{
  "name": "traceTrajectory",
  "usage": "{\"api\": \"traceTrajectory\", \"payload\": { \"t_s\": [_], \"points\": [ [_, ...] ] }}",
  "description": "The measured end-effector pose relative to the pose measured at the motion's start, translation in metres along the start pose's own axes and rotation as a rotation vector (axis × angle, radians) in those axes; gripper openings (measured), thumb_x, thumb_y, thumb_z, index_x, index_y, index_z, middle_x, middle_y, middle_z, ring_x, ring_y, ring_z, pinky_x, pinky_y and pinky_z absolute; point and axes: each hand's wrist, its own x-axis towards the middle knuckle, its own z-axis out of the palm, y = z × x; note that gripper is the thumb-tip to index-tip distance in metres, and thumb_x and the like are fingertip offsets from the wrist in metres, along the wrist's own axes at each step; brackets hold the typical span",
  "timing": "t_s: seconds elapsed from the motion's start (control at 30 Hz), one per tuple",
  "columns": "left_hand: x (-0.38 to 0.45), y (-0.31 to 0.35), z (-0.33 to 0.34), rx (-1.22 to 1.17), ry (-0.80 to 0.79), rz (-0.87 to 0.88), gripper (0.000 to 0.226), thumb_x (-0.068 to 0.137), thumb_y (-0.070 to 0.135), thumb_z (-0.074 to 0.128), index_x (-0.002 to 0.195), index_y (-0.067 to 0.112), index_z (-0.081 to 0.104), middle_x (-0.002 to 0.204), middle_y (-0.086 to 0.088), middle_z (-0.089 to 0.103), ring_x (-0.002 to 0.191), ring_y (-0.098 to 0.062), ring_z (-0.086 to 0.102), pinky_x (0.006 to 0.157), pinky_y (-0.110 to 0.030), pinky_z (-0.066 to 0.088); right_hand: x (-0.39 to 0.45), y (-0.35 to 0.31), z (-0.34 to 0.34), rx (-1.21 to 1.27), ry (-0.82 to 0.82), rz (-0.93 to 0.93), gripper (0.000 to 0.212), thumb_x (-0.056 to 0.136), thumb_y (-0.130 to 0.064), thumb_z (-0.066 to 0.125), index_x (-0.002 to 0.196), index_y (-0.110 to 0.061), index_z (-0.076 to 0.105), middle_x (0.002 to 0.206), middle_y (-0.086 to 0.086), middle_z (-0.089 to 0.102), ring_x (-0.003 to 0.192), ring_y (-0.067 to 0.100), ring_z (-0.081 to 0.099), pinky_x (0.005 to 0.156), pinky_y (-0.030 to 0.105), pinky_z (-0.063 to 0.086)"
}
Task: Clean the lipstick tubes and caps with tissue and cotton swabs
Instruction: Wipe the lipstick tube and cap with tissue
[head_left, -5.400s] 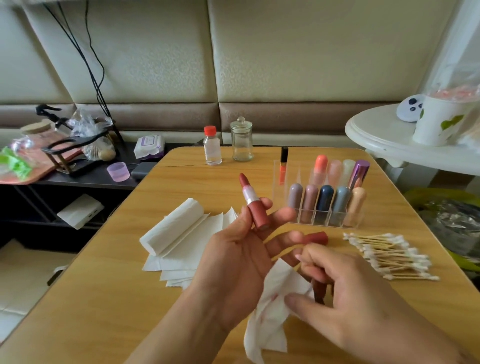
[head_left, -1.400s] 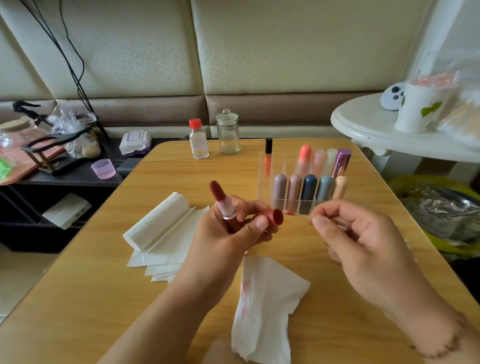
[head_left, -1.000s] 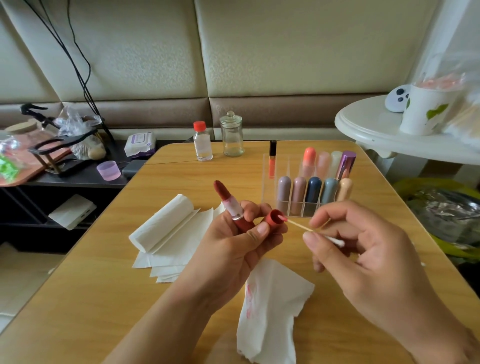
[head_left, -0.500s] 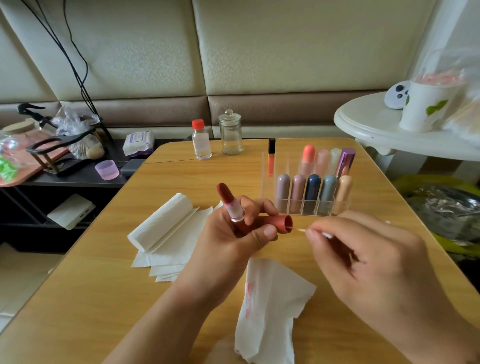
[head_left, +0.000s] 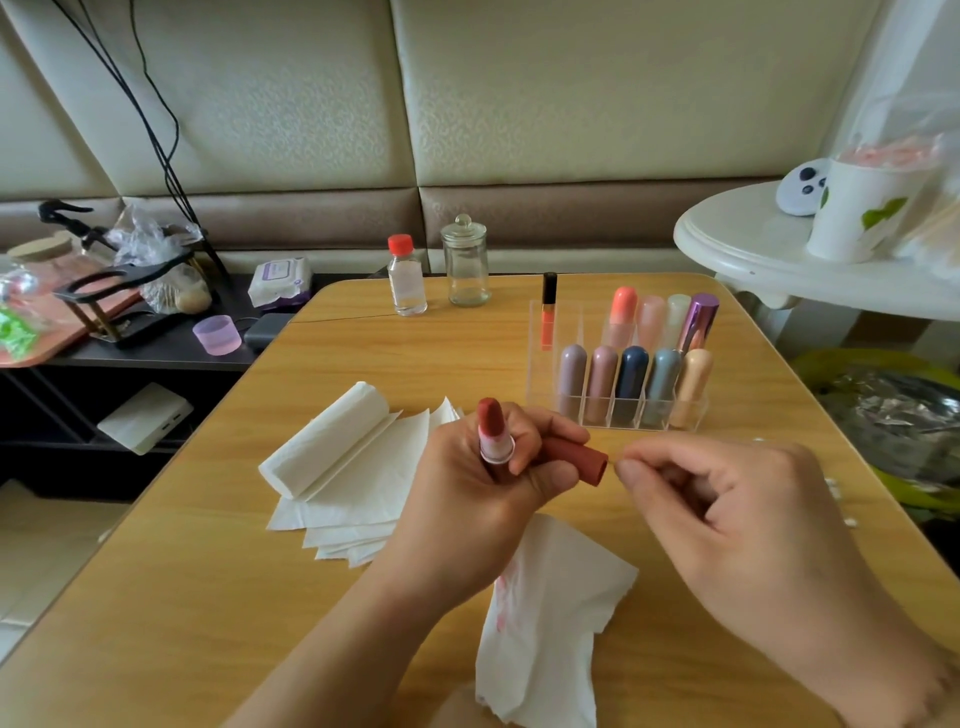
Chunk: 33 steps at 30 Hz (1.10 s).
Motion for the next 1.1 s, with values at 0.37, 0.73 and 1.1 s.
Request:
{"api": "traceTrajectory", "payload": {
  "t_s": [0.37, 0.73, 1.1],
  "points": [
    [0.0007, 0.0011, -0.0016, 0.055, -0.004, -0.037, 0.041, 0.079, -0.012, 0.064, 0.061, 0.014, 0.038, 0.092, -0.007, 0.073, 0.083, -0.024, 0.074, 0.074, -0.025, 0.054, -0.0018, 0.0035, 0.0025, 0.087, -0.044, 0.058, 0.016, 0.087, -0.022, 0.071, 0.072, -0.027, 0.074, 0.054, -0.005, 0.059, 0.042, 0.008, 0.048, 0.040, 0.016, 0.031],
    [0.0004, 0.0059, -0.0014, 0.096, -0.017, -0.048, 0.043, 0.084, -0.019, 0.059, 0.062, 0.010, 0.037, 0.094, -0.012, 0.072, 0.081, -0.019, 0.073, 0.073, -0.020, 0.052, -0.0020, 0.0034, 0.0054, 0.096, -0.044, 0.099, 0.018, 0.088, -0.016, 0.074, 0.074, -0.027, 0.074, 0.057, -0.006, 0.061, 0.044, 0.007, 0.050, 0.044, 0.009, 0.032],
    [0.0006, 0.0084, -0.0036, 0.087, 0.021, -0.053, 0.043, 0.084, -0.019, 0.059, 0.063, 0.010, 0.036, 0.092, -0.010, 0.073, 0.079, -0.018, 0.073, 0.072, -0.020, 0.052, -0.0012, 0.0005, 0.0002, 0.118, -0.177, 0.108, 0.019, 0.094, -0.031, 0.068, 0.076, -0.028, 0.073, 0.056, -0.004, 0.059, 0.045, 0.011, 0.047, 0.041, 0.020, 0.032]
  ]
}}
